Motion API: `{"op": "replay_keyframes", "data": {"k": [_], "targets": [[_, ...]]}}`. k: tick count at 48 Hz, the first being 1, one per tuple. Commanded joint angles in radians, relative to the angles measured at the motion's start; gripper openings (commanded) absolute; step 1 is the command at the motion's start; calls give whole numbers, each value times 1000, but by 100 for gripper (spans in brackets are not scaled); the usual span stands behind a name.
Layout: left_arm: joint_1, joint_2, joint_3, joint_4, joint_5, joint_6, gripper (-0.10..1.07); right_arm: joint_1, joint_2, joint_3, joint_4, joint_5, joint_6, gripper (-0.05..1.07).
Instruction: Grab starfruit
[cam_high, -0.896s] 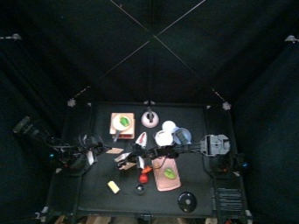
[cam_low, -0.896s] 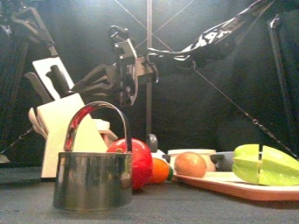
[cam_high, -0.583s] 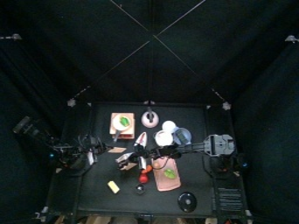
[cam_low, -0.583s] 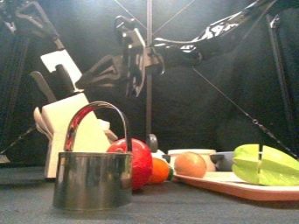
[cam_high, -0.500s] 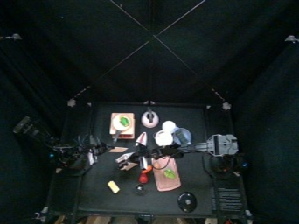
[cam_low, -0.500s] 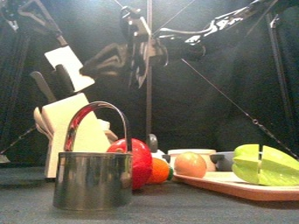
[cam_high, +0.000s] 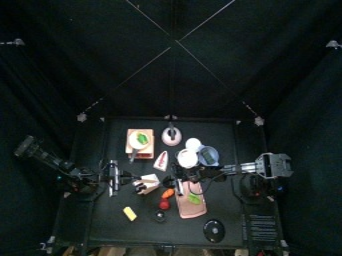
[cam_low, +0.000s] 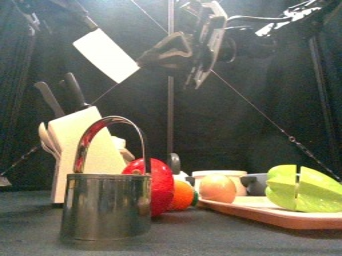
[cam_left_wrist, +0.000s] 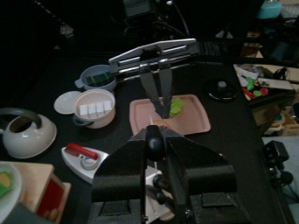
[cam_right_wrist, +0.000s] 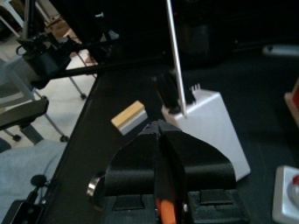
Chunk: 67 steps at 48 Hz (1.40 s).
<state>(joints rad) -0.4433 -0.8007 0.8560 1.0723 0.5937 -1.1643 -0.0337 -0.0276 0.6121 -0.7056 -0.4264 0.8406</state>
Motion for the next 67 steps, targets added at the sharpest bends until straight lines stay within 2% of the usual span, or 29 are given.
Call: {"op": "replay_keyframes", "data": {"k": [1, 9, 15, 22, 29, 39, 50, 58, 67], "targets": [[28, 35, -14, 37, -37, -21, 49, 25, -83, 64, 51, -6, 2, 44], [60, 64, -20, 126, -78, -57, 49, 69, -175, 178, 210, 41, 2, 45], [106, 84, -17, 186, -114, -138, 49, 87, -241, 224, 344, 147, 0, 45], [163, 117, -5, 307, -149, -212, 49, 89, -279, 229, 419, 270, -2, 45], [187, 132, 5, 396, -209, -258, 49, 89, -298, 225, 457, 325, 2, 45], [227, 143, 9, 436, -250, -273, 49, 98, -316, 250, 523, 368, 3, 45], [284, 144, 29, 460, -253, -273, 49, 133, -324, 264, 687, 486, 6, 45], [284, 132, 74, 471, -253, -273, 49, 147, -324, 206, 819, 669, 23, 45], [284, 81, 107, 463, -247, -275, 49, 160, -305, 117, 831, 933, 87, 45]]}}
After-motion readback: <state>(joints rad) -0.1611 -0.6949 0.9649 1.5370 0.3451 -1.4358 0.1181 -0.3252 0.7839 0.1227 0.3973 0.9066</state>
